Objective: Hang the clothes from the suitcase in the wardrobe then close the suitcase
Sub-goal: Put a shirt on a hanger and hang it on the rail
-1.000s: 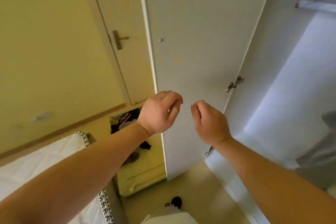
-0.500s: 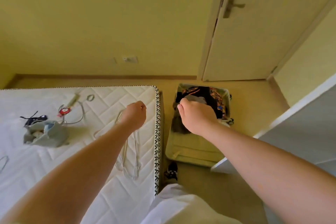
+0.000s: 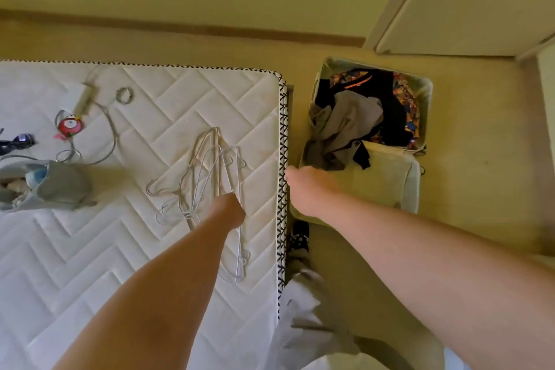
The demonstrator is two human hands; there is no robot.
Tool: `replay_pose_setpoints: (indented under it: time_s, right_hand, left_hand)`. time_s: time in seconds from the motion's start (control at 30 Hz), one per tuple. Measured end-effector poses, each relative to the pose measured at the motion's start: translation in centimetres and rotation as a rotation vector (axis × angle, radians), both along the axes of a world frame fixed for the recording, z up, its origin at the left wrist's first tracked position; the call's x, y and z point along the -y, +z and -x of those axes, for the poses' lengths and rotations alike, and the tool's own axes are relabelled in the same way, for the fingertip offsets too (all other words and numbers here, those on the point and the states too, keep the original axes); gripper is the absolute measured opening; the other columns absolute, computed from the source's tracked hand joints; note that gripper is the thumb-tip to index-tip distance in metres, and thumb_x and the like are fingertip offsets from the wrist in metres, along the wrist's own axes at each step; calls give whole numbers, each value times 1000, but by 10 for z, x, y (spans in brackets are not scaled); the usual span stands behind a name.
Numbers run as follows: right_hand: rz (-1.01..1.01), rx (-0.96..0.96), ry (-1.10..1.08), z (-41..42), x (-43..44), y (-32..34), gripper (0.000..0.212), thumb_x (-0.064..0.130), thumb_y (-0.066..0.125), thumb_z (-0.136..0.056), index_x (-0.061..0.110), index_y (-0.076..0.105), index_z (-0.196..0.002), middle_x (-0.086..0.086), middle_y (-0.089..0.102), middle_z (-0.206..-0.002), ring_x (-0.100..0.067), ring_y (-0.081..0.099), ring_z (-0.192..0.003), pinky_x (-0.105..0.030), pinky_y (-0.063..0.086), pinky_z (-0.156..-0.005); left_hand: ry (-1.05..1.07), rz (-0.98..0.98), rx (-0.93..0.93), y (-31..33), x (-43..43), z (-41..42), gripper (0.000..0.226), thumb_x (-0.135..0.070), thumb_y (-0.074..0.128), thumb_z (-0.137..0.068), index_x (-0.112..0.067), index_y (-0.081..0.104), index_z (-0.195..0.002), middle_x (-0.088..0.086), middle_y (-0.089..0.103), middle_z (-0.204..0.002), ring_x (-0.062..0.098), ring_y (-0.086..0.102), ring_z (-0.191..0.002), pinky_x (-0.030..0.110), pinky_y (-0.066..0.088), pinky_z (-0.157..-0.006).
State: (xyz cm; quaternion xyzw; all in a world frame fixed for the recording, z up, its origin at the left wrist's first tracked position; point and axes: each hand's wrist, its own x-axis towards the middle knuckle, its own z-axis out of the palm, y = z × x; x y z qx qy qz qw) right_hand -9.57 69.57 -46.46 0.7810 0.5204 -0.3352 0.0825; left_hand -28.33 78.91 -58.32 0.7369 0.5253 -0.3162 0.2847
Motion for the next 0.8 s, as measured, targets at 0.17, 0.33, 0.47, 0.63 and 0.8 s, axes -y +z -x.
replay_pose_setpoints:
  time_s: [0.17, 0.33, 0.47, 0.63, 0.8]
  right_hand:
    - [145, -88, 81, 27, -42, -85, 23, -1, 43, -88, 14, 48, -104, -6, 51, -93, -28, 51, -77, -34, 38, -57]
    - [202, -162, 103, 56, -63, -146, 25, 0, 42, -89, 11, 49, -110, -4, 40, -83, -30, 50, -81, -33, 36, -57]
    - [235, -198, 117, 76, -54, -174, 28, 1, 41, -89, 10, 46, -115, -1, 37, -80, -30, 51, -80, -34, 36, -56]
    - [285, -212, 134, 83, -40, -177, 28, 4, 41, -94, 10, 45, -120, -9, 50, -106, -30, 48, -82, -38, 38, -66]
    - [272, -200, 129, 77, -41, -171, 33, 4, 41, -93, 10, 44, -125, -9, 50, -106, -29, 49, -83, -35, 37, -60]
  left_hand:
    - [81, -56, -103, -58, -24, 17, 49, -14, 52, -90, -9, 48, -138, 13, 48, -137, 33, 50, -125, 44, 50, -98]
    - [230, -113, -254, -109, -45, 53, 77, -13, 59, -88, -12, 21, -155, 12, 28, -158, 34, 32, -142, 50, 38, -109]
    - [46, -201, -298, -137, -41, 84, 59, -10, 55, -91, -11, 32, -146, 14, 49, -140, 33, 51, -126, 45, 47, -98]
    - [20, -214, -274, -144, -39, 108, 45, -5, 51, -92, -11, 45, -137, 14, 50, -133, 32, 57, -114, 43, 52, -89]
    - [-19, -271, -410, -128, -42, 116, 42, -19, 50, -87, -14, 56, -129, 9, 58, -125, 30, 51, -118, 42, 41, -97]
